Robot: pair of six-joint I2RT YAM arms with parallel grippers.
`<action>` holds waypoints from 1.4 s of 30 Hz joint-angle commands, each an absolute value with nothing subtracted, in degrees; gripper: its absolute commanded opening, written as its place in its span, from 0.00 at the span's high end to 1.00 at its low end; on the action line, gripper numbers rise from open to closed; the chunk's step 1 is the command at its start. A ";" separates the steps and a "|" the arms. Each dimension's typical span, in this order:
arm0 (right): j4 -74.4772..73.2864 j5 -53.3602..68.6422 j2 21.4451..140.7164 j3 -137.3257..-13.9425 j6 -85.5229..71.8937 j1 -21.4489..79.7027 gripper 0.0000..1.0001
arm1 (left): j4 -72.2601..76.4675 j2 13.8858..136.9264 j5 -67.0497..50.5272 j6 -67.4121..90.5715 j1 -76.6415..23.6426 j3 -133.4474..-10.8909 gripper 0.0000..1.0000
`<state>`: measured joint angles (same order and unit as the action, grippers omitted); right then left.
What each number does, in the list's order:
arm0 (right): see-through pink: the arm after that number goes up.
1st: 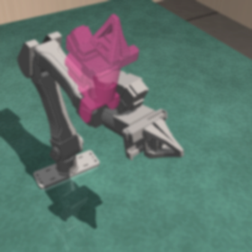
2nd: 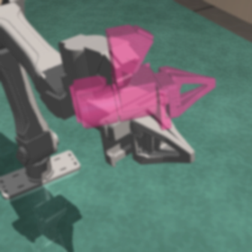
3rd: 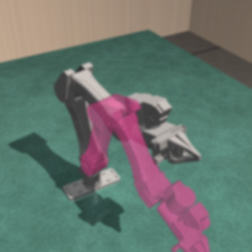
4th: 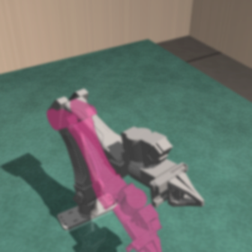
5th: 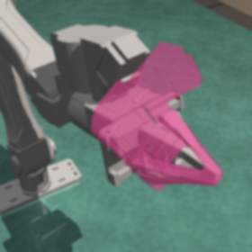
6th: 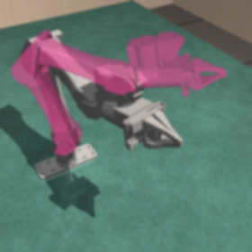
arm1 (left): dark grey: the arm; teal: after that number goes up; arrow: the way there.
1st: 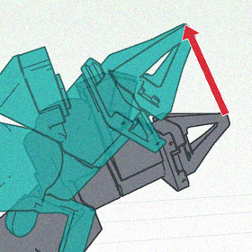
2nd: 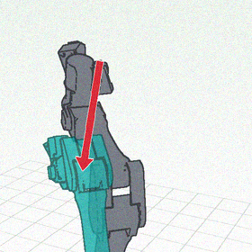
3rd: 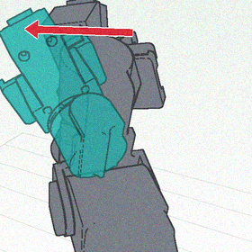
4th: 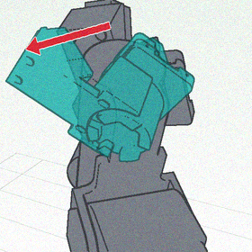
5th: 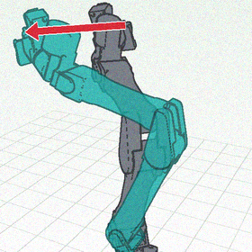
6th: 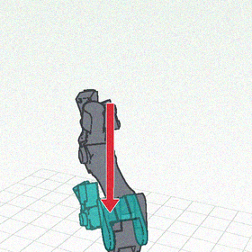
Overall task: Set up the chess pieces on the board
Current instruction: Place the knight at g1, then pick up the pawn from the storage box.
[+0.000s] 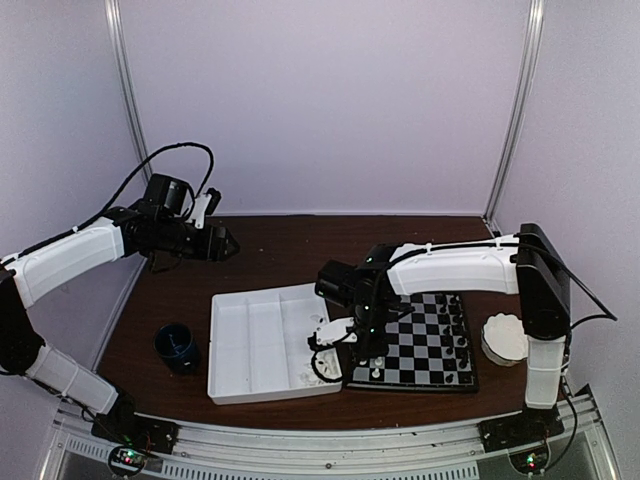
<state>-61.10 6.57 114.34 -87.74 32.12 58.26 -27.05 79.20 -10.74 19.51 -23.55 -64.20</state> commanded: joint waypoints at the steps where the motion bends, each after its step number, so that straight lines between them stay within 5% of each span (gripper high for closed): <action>1: -62.27 5.87 115.02 -87.80 31.89 58.36 0.89 | -25.58 79.10 -11.57 20.04 -23.03 -66.09 0.26; 12: -66.84 7.24 111.77 -95.71 32.14 58.36 0.70 | -25.61 79.57 -11.70 20.13 -23.03 -66.09 0.26; 27: -67.88 16.72 128.02 -117.00 33.62 63.83 0.69 | -25.63 79.19 -10.90 19.86 -23.03 -66.09 0.26; 42: -68.32 15.74 134.53 -119.85 33.41 66.02 0.66 | -25.60 78.08 -11.34 19.86 -22.94 -66.18 0.26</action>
